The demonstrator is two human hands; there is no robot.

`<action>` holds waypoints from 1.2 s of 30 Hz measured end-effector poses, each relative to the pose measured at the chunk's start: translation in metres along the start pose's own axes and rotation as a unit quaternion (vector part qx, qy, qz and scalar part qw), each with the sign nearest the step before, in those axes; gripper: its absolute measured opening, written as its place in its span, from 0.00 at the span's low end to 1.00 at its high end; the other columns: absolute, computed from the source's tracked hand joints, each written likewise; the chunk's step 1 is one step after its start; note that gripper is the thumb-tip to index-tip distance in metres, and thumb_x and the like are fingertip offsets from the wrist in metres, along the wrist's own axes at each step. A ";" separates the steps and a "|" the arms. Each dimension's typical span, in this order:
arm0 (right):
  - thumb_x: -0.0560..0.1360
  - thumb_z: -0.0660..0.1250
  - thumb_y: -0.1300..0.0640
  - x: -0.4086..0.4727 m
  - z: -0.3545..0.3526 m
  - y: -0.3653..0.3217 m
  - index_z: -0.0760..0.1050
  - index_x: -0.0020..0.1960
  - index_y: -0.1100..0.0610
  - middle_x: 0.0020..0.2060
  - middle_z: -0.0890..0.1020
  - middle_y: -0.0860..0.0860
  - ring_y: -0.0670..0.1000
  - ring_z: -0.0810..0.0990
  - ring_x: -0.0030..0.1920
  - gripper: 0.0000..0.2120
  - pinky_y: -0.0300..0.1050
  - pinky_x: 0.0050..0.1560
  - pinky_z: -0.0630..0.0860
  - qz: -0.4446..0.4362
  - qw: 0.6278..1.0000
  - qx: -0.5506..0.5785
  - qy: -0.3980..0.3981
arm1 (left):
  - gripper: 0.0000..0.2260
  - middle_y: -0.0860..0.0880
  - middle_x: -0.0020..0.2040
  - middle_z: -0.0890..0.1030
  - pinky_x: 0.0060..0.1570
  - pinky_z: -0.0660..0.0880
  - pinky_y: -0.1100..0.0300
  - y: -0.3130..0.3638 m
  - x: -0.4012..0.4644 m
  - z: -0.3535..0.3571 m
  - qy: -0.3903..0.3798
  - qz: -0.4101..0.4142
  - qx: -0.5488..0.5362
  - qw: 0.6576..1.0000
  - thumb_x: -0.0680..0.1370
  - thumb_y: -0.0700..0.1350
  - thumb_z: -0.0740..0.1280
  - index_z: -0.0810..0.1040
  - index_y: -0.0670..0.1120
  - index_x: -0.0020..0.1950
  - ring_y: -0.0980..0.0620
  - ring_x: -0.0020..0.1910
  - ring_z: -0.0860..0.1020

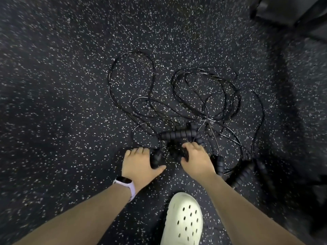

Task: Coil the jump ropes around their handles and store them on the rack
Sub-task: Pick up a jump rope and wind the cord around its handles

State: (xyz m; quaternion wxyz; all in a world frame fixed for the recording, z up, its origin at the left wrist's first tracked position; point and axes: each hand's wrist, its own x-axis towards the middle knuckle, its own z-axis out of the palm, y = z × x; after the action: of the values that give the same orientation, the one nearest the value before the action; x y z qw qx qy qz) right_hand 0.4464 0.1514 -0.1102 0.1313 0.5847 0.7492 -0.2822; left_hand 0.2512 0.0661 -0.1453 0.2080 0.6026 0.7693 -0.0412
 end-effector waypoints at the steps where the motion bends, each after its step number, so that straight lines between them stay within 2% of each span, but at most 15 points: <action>1: 0.80 0.66 0.51 0.000 0.006 0.005 0.68 0.75 0.52 0.68 0.74 0.51 0.55 0.69 0.70 0.24 0.53 0.71 0.68 0.005 1.000 -0.028 0.001 | 0.36 0.51 0.53 0.81 0.60 0.70 0.51 0.005 0.000 0.010 -0.026 -0.012 0.016 0.999 0.68 0.78 0.56 0.78 0.50 0.56 0.48 0.56 0.78; 4: 0.78 0.66 0.46 0.001 0.022 0.013 0.68 0.74 0.53 0.67 0.76 0.51 0.55 0.69 0.69 0.26 0.53 0.71 0.65 -0.014 0.992 -0.127 0.007 | 0.28 0.50 0.54 0.81 0.58 0.70 0.52 0.018 -0.005 0.032 -0.027 -0.031 0.031 0.999 0.73 0.71 0.63 0.77 0.48 0.57 0.49 0.54 0.79; 9: 0.78 0.65 0.43 0.008 0.031 0.008 0.75 0.64 0.54 0.57 0.82 0.51 0.55 0.73 0.63 0.20 0.51 0.65 0.65 -0.058 0.981 -0.183 0.033 | 0.19 0.49 0.44 0.82 0.46 0.74 0.53 0.035 -0.013 0.032 0.010 -0.032 -0.087 0.996 0.80 0.64 0.60 0.71 0.48 0.51 0.48 0.42 0.81; 12: 0.78 0.67 0.46 0.010 0.025 -0.002 0.75 0.61 0.58 0.53 0.83 0.54 0.57 0.77 0.58 0.18 0.52 0.61 0.69 -0.046 0.995 -0.030 0.087 | 0.18 0.45 0.42 0.83 0.40 0.77 0.53 0.040 -0.009 0.017 -0.045 -0.107 -0.286 0.951 0.82 0.61 0.61 0.67 0.47 0.56 0.46 0.40 0.82; 16: 0.80 0.66 0.53 0.003 0.011 -0.032 0.75 0.56 0.59 0.49 0.81 0.54 0.54 0.77 0.51 0.10 0.52 0.54 0.74 -0.044 0.967 0.231 0.098 | 0.09 0.45 0.42 0.84 0.28 0.78 0.54 0.049 -0.011 -0.007 -0.029 -0.163 -0.535 0.829 0.81 0.55 0.65 0.72 0.50 0.53 0.48 0.35 0.84; 18: 0.81 0.66 0.55 -0.003 0.005 -0.050 0.75 0.53 0.55 0.47 0.81 0.50 0.50 0.78 0.47 0.04 0.48 0.51 0.74 -0.050 0.938 0.322 0.118 | 0.09 0.47 0.44 0.85 0.36 0.82 0.55 0.050 -0.014 -0.017 -0.017 -0.159 -0.613 0.774 0.80 0.52 0.65 0.75 0.50 0.57 0.50 0.40 0.85; 20: 0.79 0.65 0.56 -0.009 0.000 -0.065 0.77 0.54 0.50 0.49 0.82 0.48 0.48 0.80 0.51 0.05 0.44 0.53 0.76 -0.057 0.917 0.372 0.131 | 0.16 0.49 0.50 0.85 0.50 0.83 0.48 0.045 -0.017 -0.025 -0.031 -0.150 -0.675 0.722 0.75 0.52 0.64 0.76 0.52 0.62 0.48 0.49 0.85; 23: 0.74 0.63 0.55 -0.012 -0.004 -0.083 0.82 0.52 0.48 0.51 0.84 0.51 0.45 0.83 0.48 0.11 0.38 0.43 0.80 -0.060 0.854 0.510 0.088 | 0.18 0.50 0.53 0.86 0.53 0.82 0.48 0.028 -0.020 -0.035 -0.050 -0.106 -0.710 0.694 0.73 0.46 0.64 0.79 0.59 0.61 0.48 0.53 0.85; 25: 0.73 0.63 0.53 -0.007 -0.003 -0.088 0.84 0.43 0.46 0.47 0.84 0.45 0.39 0.81 0.43 0.11 0.35 0.40 0.78 -0.043 0.829 0.551 0.087 | 0.16 0.49 0.52 0.86 0.51 0.83 0.49 0.017 -0.020 -0.039 -0.062 -0.104 -0.715 0.689 0.74 0.41 0.66 0.81 0.58 0.57 0.46 0.52 0.85; 26: 0.72 0.62 0.52 -0.003 -0.001 -0.087 0.83 0.39 0.47 0.41 0.83 0.41 0.39 0.80 0.41 0.10 0.34 0.43 0.75 -0.033 0.839 0.537 0.083 | 0.14 0.48 0.51 0.87 0.48 0.83 0.51 0.013 -0.020 -0.040 -0.062 -0.122 -0.715 0.685 0.76 0.40 0.67 0.82 0.57 0.55 0.46 0.49 0.85; 28: 0.69 0.61 0.46 0.005 0.008 -0.083 0.79 0.39 0.54 0.34 0.79 0.38 0.44 0.77 0.40 0.13 0.48 0.48 0.72 -0.005 0.866 0.499 0.039 | 0.10 0.45 0.44 0.85 0.37 0.81 0.55 0.005 -0.017 -0.037 -0.055 -0.172 -0.729 0.660 0.79 0.36 0.67 0.83 0.50 0.52 0.46 0.40 0.84; 31: 0.61 0.58 0.34 0.011 0.021 -0.075 0.80 0.43 0.52 0.50 0.82 0.41 0.46 0.79 0.53 0.25 0.49 0.59 0.71 0.105 0.881 0.460 -0.046 | 0.03 0.43 0.36 0.79 0.29 0.75 0.56 -0.007 -0.010 -0.034 -0.057 -0.228 -0.757 0.610 0.80 0.36 0.64 0.77 0.41 0.49 0.46 0.30 0.78; 33: 0.64 0.58 0.38 0.017 0.025 -0.068 0.81 0.42 0.59 0.44 0.85 0.50 0.52 0.81 0.49 0.27 0.55 0.59 0.75 0.113 0.906 0.406 -0.040 | 0.05 0.44 0.34 0.76 0.28 0.72 0.57 -0.016 -0.006 -0.030 -0.051 -0.242 -0.741 0.625 0.80 0.39 0.65 0.75 0.42 0.44 0.47 0.27 0.75; 35: 0.68 0.57 0.42 0.025 0.024 -0.065 0.83 0.40 0.55 0.37 0.85 0.46 0.50 0.82 0.42 0.21 0.51 0.52 0.79 0.095 0.935 0.342 -0.019 | 0.12 0.45 0.31 0.74 0.29 0.71 0.56 -0.023 -0.005 -0.027 -0.044 -0.253 -0.706 0.660 0.79 0.47 0.68 0.74 0.44 0.39 0.48 0.26 0.73; 36: 0.70 0.58 0.43 0.031 0.023 -0.062 0.82 0.41 0.52 0.39 0.84 0.45 0.50 0.83 0.43 0.19 0.49 0.48 0.78 0.078 0.956 0.284 0.001 | 0.15 0.45 0.30 0.74 0.31 0.72 0.56 -0.026 -0.004 -0.027 -0.045 -0.261 -0.692 0.672 0.78 0.52 0.70 0.73 0.45 0.37 0.48 0.26 0.73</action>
State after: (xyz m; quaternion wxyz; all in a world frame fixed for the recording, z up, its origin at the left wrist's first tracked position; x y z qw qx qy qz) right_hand 0.3759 0.1537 -0.1287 -0.0193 0.6549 0.5901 -0.4716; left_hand 0.2196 0.0634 -0.1237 0.5809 0.0585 0.6930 0.4230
